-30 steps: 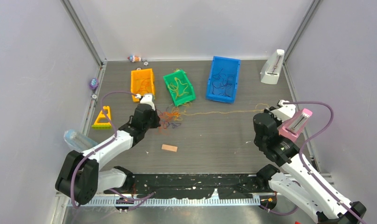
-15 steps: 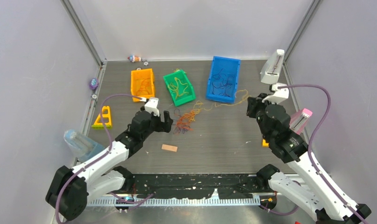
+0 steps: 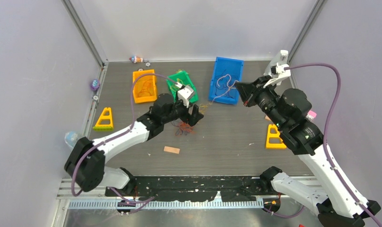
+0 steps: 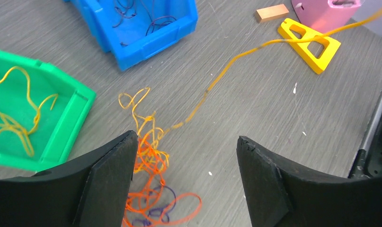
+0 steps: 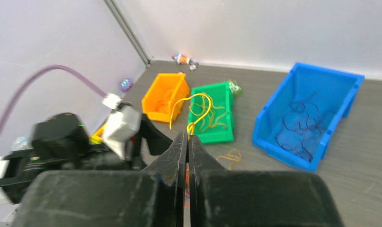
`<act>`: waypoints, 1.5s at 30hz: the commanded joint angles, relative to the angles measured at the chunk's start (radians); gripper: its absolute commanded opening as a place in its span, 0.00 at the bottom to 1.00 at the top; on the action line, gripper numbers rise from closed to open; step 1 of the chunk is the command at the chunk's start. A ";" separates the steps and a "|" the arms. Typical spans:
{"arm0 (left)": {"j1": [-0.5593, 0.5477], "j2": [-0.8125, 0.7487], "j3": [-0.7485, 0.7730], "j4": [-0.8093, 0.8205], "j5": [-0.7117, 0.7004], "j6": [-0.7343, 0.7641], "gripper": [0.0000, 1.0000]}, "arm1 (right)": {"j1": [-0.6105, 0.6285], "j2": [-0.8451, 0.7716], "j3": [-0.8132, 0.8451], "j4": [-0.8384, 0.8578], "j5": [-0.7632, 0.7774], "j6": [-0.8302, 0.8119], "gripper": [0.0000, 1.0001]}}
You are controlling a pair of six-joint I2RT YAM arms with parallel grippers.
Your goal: Untangle the cables
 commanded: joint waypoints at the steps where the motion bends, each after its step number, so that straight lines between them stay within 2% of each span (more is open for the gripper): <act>1: -0.038 0.123 0.122 -0.013 0.046 0.080 0.75 | -0.001 0.013 0.091 0.010 -0.058 -0.007 0.05; 7: -0.059 0.283 0.246 -0.044 0.057 0.075 0.65 | -0.002 -0.001 0.111 0.003 -0.055 0.003 0.05; 8: -0.059 0.304 0.266 -0.049 0.082 0.066 0.58 | -0.002 -0.006 0.110 0.003 -0.054 0.005 0.05; 11: -0.059 0.338 0.328 -0.090 0.137 0.045 0.10 | -0.002 -0.020 0.096 0.004 -0.038 0.000 0.05; 12: -0.059 0.333 0.333 -0.091 0.146 0.034 0.00 | -0.001 -0.028 0.080 0.004 -0.023 -0.004 0.09; 13: -0.059 0.319 0.327 -0.082 0.158 0.025 0.00 | -0.001 -0.035 0.055 0.006 -0.013 -0.016 0.16; 14: -0.059 0.298 0.318 -0.067 0.173 0.013 0.00 | -0.001 -0.037 0.038 0.007 0.006 -0.022 0.36; 15: -0.059 0.274 0.306 -0.052 0.192 -0.012 0.00 | -0.001 -0.042 0.004 0.008 0.017 -0.032 0.49; 16: -0.059 0.253 0.301 -0.042 0.211 -0.032 0.00 | -0.001 -0.043 -0.017 0.008 0.043 -0.035 0.68; 18: -0.058 0.207 0.304 -0.039 0.254 -0.086 0.00 | -0.001 -0.046 -0.076 -0.002 0.074 -0.037 0.83; 20: -0.058 0.179 0.312 -0.047 0.286 -0.141 0.00 | -0.001 -0.056 -0.138 -0.004 0.086 -0.022 0.89; 24: -0.047 0.144 0.323 -0.053 0.307 -0.221 0.00 | -0.001 -0.125 -0.318 0.079 0.042 -0.004 0.91; 26: -0.044 0.135 0.331 -0.058 0.329 -0.228 0.00 | -0.001 -0.184 -0.438 0.137 -0.012 -0.004 0.88; 30: -0.044 0.119 0.343 -0.073 0.360 -0.205 0.00 | -0.001 -0.246 -0.556 0.214 -0.066 -0.002 0.82; 37: -0.044 0.103 0.371 -0.107 0.392 -0.177 0.00 | -0.001 -0.240 -0.657 0.344 -0.164 -0.010 0.74; 45: -0.044 0.092 0.389 -0.117 0.511 -0.133 0.00 | -0.002 -0.150 -0.725 0.494 -0.237 -0.001 0.79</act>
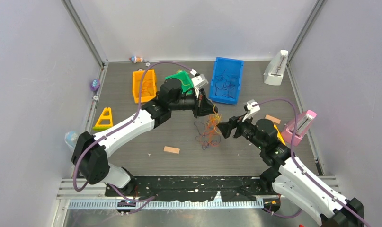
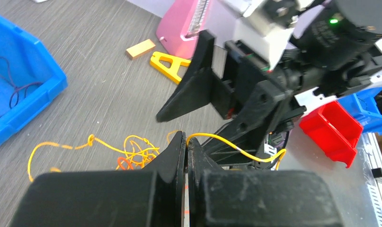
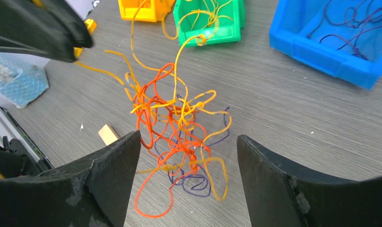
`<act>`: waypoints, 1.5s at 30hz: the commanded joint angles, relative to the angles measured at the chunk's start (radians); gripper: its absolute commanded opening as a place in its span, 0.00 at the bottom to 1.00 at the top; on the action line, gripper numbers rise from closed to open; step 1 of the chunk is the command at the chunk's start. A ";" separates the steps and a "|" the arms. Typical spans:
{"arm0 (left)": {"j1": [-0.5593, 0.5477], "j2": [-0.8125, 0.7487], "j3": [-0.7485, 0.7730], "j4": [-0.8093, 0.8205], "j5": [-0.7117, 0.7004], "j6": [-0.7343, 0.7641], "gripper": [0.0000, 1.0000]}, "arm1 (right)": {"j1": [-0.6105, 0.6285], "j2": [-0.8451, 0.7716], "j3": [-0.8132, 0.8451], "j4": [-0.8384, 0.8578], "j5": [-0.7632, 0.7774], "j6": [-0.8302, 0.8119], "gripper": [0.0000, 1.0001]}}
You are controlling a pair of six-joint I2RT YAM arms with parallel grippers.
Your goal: Untangle the cables
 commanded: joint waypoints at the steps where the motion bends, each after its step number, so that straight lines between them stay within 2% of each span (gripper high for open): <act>1: 0.004 -0.051 0.046 0.004 0.097 0.044 0.00 | -0.002 0.069 0.004 0.161 -0.100 -0.008 0.80; 5: 0.004 -0.041 0.064 0.013 0.140 0.030 0.00 | -0.001 0.177 0.025 0.224 -0.177 -0.019 0.83; 9: 0.004 -0.026 0.067 0.070 0.192 -0.023 0.00 | 0.006 0.266 0.019 0.360 -0.223 0.004 0.83; 11: 0.004 -0.023 0.068 0.089 0.210 -0.039 0.00 | 0.008 0.314 0.025 0.389 -0.219 0.020 0.76; 14: 0.005 -0.057 0.053 0.083 0.165 -0.027 0.00 | 0.008 0.383 0.032 0.393 -0.151 0.049 0.54; 15: 0.008 -0.088 0.042 0.072 0.127 -0.015 0.00 | 0.008 0.399 0.031 0.376 -0.132 0.064 0.52; 17: 0.019 -0.147 0.022 0.051 0.049 0.001 0.00 | 0.007 0.408 0.020 0.328 -0.039 0.092 0.40; 19: 0.054 -0.207 -0.004 0.050 -0.025 -0.012 0.00 | 0.004 0.403 0.009 0.249 0.163 0.132 0.19; 21: 0.101 -0.270 -0.036 0.069 -0.066 -0.053 0.00 | -0.013 0.395 -0.003 0.169 0.281 0.177 0.08; 23: 0.156 -0.328 -0.064 0.067 -0.126 -0.094 0.00 | -0.040 0.387 -0.015 0.098 0.346 0.223 0.05; 27: 0.278 -0.453 -0.127 0.026 -0.282 -0.159 0.00 | -0.110 0.380 -0.027 0.003 0.391 0.293 0.11; 31: 0.367 -0.534 -0.152 -0.122 -0.549 -0.179 0.00 | -0.178 0.361 -0.025 -0.106 0.466 0.383 0.18; 34: 0.418 -0.554 -0.165 -0.171 -0.599 -0.195 0.00 | -0.203 0.327 -0.030 -0.139 0.481 0.401 0.22; 37: 0.428 -0.519 -0.118 -0.229 -0.591 -0.179 0.00 | -0.210 0.297 -0.034 -0.093 0.430 0.345 0.25; 39: 0.429 -0.495 -0.083 -0.257 -0.593 -0.165 0.00 | -0.210 0.275 -0.034 -0.075 0.403 0.323 0.31; 40: 0.430 -0.490 -0.069 -0.263 -0.601 -0.160 0.00 | -0.210 0.272 -0.031 -0.072 0.397 0.317 0.44; 41: 0.431 -0.487 -0.057 -0.262 -0.606 -0.155 0.00 | -0.210 0.266 -0.029 -0.069 0.390 0.299 0.51; 42: 0.431 -0.481 -0.041 -0.262 -0.604 -0.148 0.00 | -0.210 0.265 -0.023 -0.068 0.377 0.289 0.65; 44: 0.431 -0.445 0.011 -0.293 -0.587 -0.138 0.00 | -0.210 0.257 -0.016 -0.066 0.351 0.265 0.79; 45: 0.431 -0.422 0.045 -0.312 -0.571 -0.135 0.00 | -0.210 0.249 -0.015 -0.060 0.343 0.249 0.82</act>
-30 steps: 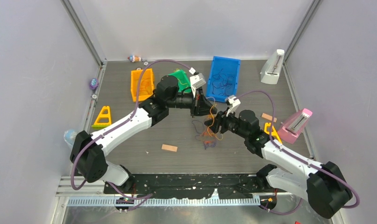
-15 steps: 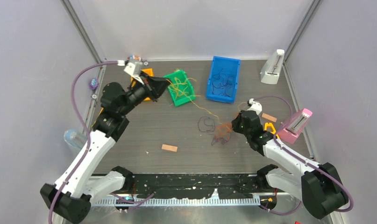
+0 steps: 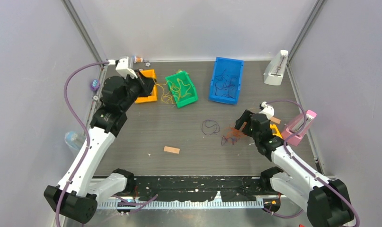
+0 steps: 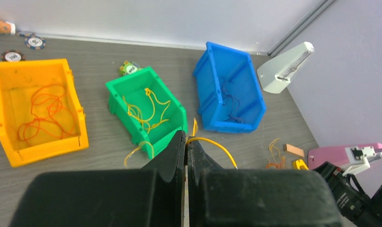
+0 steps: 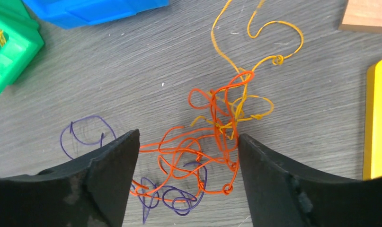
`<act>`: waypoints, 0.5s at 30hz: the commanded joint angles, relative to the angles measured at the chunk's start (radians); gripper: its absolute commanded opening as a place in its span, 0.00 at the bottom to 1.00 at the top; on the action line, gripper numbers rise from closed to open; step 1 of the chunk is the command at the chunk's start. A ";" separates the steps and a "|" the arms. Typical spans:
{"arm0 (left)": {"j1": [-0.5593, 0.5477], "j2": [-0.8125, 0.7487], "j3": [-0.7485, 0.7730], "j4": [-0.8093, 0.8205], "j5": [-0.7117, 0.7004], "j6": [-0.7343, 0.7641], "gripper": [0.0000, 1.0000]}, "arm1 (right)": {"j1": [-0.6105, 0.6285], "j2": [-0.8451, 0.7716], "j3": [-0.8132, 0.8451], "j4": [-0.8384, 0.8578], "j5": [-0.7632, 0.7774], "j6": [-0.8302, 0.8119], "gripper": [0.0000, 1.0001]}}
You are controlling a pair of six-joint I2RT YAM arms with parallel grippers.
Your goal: Untangle the cables
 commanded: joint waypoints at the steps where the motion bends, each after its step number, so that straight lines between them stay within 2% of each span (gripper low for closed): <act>1: 0.005 0.059 0.161 -0.055 0.019 0.027 0.00 | -0.002 -0.030 0.025 0.050 -0.056 -0.064 0.86; 6: 0.005 0.140 0.238 -0.060 0.084 0.014 0.00 | -0.001 -0.072 0.024 0.076 -0.098 -0.101 0.90; 15: 0.005 0.276 0.367 -0.047 0.069 0.034 0.00 | -0.002 -0.110 0.032 0.070 -0.112 -0.133 0.91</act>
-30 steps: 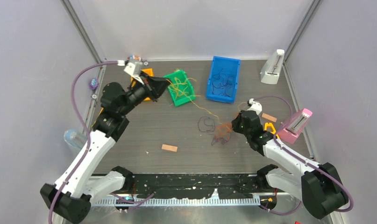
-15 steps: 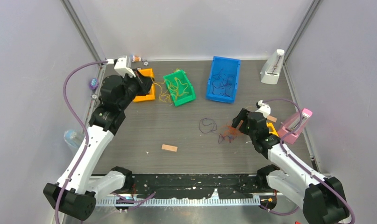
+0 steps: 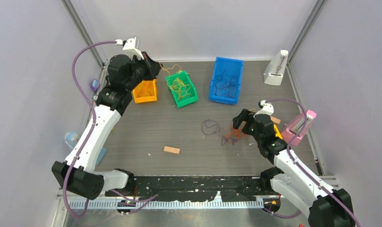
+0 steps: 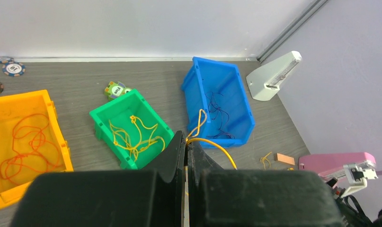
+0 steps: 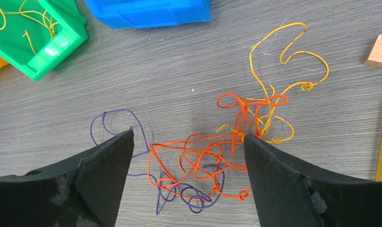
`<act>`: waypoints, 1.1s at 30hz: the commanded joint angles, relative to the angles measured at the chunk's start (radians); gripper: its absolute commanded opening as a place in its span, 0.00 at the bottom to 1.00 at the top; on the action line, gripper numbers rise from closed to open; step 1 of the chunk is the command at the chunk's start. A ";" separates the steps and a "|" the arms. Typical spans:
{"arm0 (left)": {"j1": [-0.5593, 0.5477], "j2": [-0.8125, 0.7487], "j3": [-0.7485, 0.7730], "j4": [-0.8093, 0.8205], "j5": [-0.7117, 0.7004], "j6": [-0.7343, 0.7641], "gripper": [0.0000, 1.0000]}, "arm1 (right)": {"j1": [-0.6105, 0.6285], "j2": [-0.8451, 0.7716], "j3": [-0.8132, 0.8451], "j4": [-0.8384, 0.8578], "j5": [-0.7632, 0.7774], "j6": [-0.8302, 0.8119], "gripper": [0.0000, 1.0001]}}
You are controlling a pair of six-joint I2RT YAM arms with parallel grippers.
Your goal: Untangle the cables
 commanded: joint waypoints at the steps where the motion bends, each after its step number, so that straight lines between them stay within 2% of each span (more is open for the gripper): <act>1: 0.005 0.056 0.092 0.025 0.007 0.026 0.00 | -0.002 -0.024 0.031 0.039 -0.013 -0.029 0.91; 9: 0.010 0.231 0.183 0.057 -0.010 0.054 0.00 | -0.002 -0.053 0.031 0.038 -0.007 -0.037 0.91; 18: 0.036 0.450 0.146 0.215 0.021 0.083 0.00 | -0.002 -0.050 0.045 0.044 -0.008 -0.049 0.91; 24: 0.054 0.622 0.211 0.079 -0.075 0.099 0.00 | -0.003 -0.041 0.051 0.046 -0.005 -0.061 0.91; 29: 0.053 0.771 0.288 -0.066 -0.071 0.097 0.00 | -0.003 -0.022 0.048 0.054 -0.001 -0.063 0.91; 33: 0.044 0.862 0.413 -0.208 -0.068 0.126 0.00 | -0.003 -0.004 0.047 0.054 -0.003 -0.062 0.91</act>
